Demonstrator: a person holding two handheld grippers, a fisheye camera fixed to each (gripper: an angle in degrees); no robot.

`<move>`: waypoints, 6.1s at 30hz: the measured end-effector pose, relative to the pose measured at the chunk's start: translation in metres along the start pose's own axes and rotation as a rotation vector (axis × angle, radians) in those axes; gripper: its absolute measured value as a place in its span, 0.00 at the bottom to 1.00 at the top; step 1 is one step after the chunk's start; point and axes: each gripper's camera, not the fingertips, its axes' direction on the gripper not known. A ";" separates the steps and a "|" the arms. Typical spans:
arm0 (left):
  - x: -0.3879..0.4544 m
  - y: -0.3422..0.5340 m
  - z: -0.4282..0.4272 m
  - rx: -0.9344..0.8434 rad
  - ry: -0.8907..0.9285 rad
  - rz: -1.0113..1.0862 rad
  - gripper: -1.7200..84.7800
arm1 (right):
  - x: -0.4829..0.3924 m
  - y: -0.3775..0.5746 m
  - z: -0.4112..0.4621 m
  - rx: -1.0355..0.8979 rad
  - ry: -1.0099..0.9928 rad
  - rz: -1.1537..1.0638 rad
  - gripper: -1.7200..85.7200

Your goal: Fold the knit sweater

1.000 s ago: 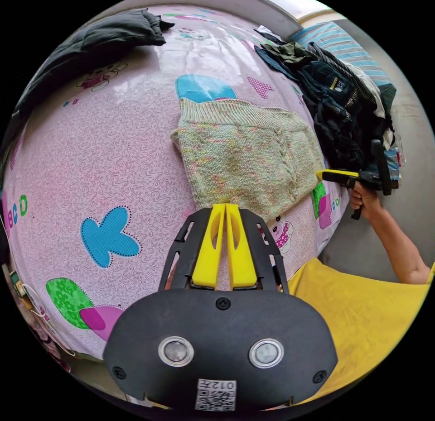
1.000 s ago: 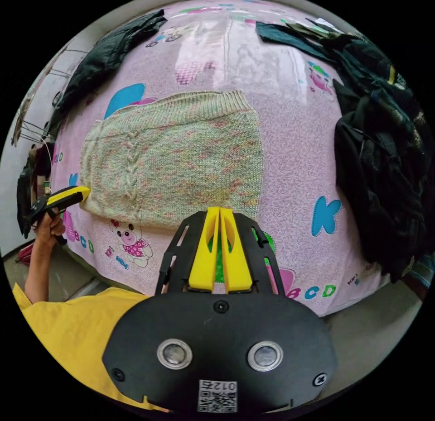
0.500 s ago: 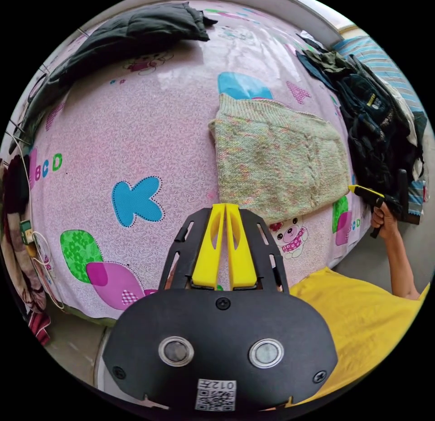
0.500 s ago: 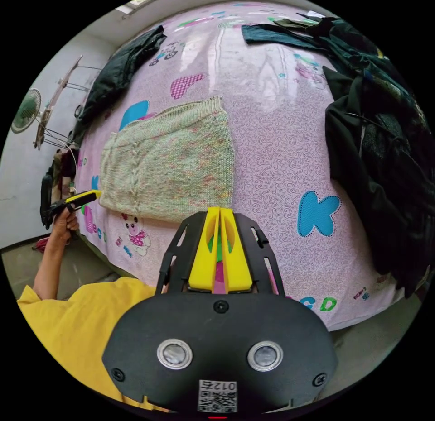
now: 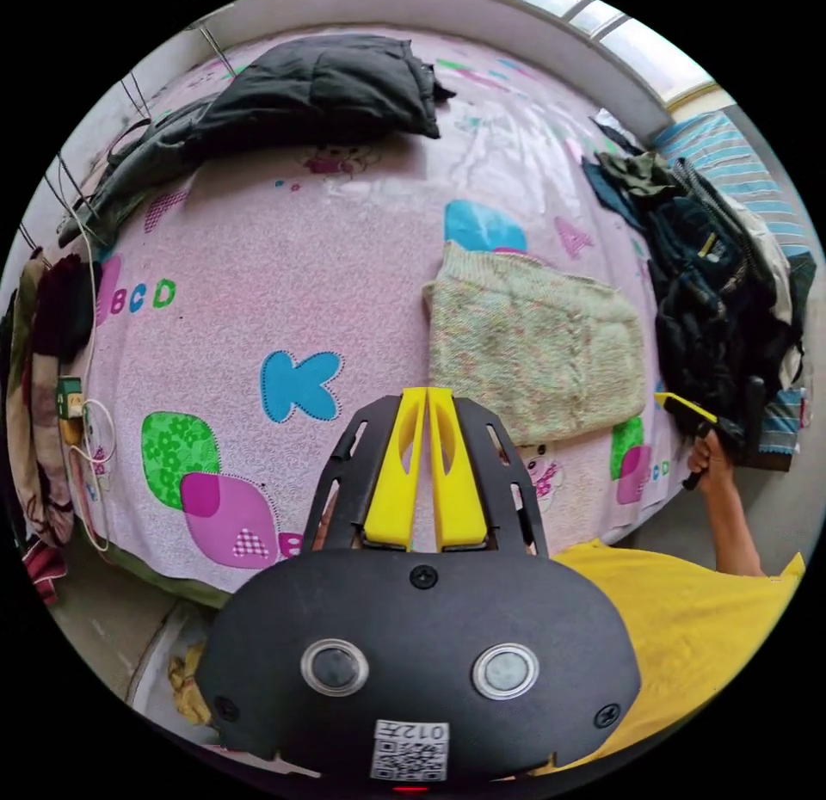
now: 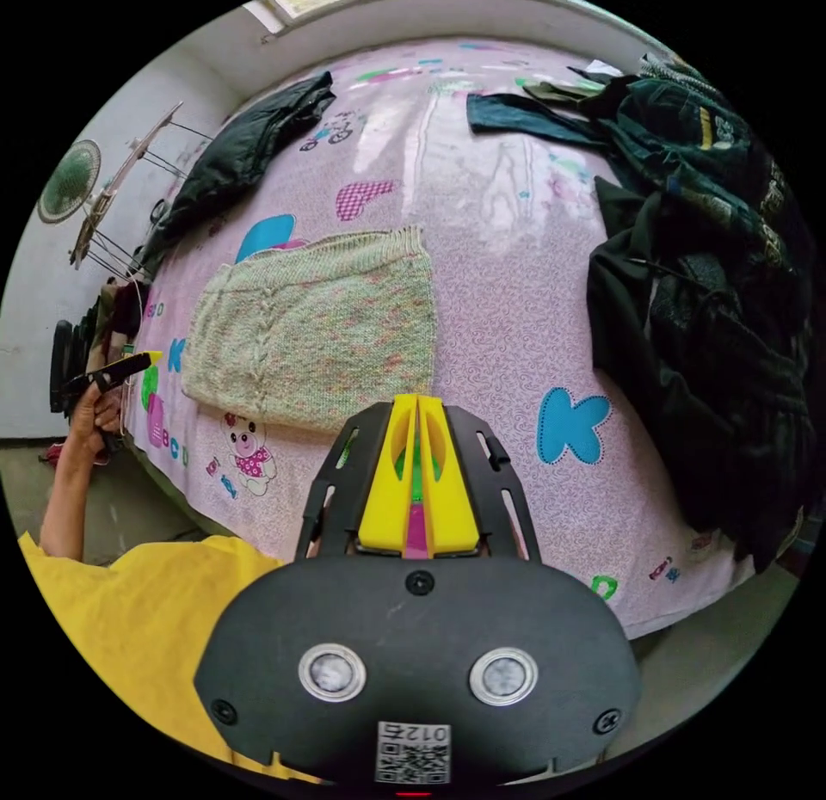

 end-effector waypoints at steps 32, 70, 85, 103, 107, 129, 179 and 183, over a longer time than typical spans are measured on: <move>-0.168 0.013 0.016 -0.127 0.467 -0.037 0.18 | 0.251 -0.097 0.064 -0.082 -0.739 0.191 0.14; -0.396 0.417 -0.177 0.092 0.510 -0.255 0.09 | 0.093 -0.194 0.413 -0.209 -0.786 -0.428 0.03; -0.754 0.722 -0.507 0.687 0.285 -0.473 0.10 | -0.416 -0.299 0.618 -0.236 -0.982 -0.996 0.03; -0.994 0.912 -0.450 0.896 0.567 -0.752 0.10 | -0.669 -0.327 0.973 -0.349 -0.595 -1.232 0.03; -0.999 0.916 -0.462 0.882 0.520 -0.705 0.10 | -0.685 -0.322 1.018 -0.339 -0.525 -1.265 0.03; -0.884 0.934 -0.479 0.930 -0.131 -0.764 0.03 | -0.746 -0.170 1.075 0.140 -0.327 -1.392 0.05; 0.142 0.461 0.078 0.205 0.317 0.664 0.02 | -0.150 0.333 0.394 0.440 0.075 -0.145 0.02; 0.208 0.418 0.114 0.150 0.363 0.787 0.02 | -0.124 0.350 0.310 0.479 0.058 0.047 0.02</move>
